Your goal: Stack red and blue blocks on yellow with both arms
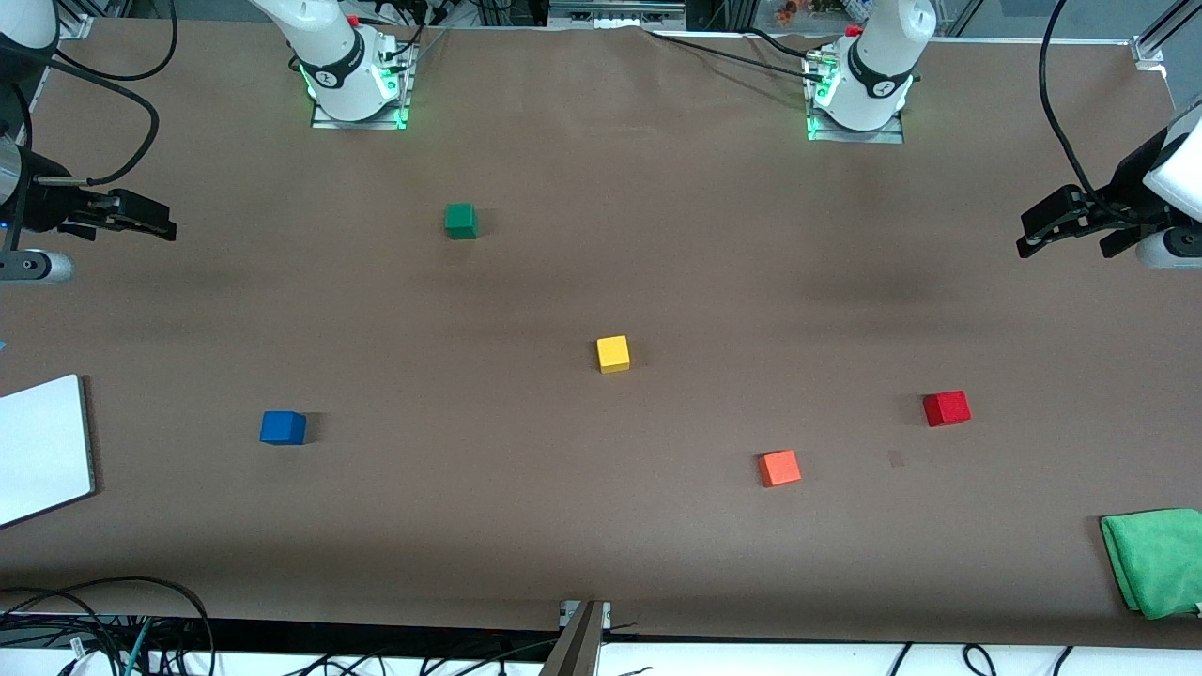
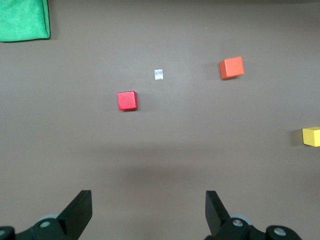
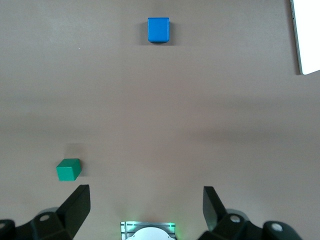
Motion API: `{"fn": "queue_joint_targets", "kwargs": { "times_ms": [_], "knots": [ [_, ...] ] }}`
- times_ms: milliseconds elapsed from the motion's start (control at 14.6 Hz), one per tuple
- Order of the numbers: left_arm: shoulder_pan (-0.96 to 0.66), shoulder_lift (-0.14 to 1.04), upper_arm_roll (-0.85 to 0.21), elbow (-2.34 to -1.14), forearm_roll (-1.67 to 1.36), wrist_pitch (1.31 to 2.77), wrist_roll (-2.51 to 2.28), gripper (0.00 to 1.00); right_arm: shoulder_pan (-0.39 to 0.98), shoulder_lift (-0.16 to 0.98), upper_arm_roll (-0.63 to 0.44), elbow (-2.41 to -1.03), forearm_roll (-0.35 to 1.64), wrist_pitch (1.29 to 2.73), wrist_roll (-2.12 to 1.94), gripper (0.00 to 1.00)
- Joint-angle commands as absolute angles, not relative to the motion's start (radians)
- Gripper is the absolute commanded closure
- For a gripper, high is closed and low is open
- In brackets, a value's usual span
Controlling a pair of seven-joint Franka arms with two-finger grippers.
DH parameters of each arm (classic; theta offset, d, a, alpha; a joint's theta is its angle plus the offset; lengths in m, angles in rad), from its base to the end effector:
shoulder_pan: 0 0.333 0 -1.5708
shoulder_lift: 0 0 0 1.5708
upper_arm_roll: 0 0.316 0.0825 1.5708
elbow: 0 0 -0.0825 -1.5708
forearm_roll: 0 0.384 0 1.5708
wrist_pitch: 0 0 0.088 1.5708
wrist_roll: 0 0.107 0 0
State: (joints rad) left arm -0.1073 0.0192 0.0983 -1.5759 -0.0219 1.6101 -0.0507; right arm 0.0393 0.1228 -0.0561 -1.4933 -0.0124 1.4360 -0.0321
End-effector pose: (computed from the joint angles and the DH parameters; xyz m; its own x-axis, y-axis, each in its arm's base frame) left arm 0.5640 -0.0079 0.6149 0.9990 0.0425 0.0141 0.0422 -0.9989 0.0207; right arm 0.5752 -0.0092 0.5806 0.9837 0.0131 -0.1794 0.0158 -0.9998 0.0135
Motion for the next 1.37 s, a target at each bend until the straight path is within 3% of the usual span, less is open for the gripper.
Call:
{"fn": "queue_joint_targets", "kwargs": {
  "times_ms": [0,343,1303],
  "knots": [
    [-0.104,0.031,0.103,-1.557,-0.026,1.608,-0.034,0.00,0.034,0.132,-0.051,-1.473,-0.011,1.433,-0.028,0.00],
    [-0.106,0.032,0.094,-1.568,0.052,1.673,-0.034,0.00,0.034,0.130,-0.051,-1.473,-0.011,1.433,-0.028,0.00],
    [-0.106,0.032,0.094,-1.569,0.048,1.666,-0.034,0.00,0.034,0.130,-0.051,-1.473,-0.012,1.433,-0.028,0.00]
  ]
}}
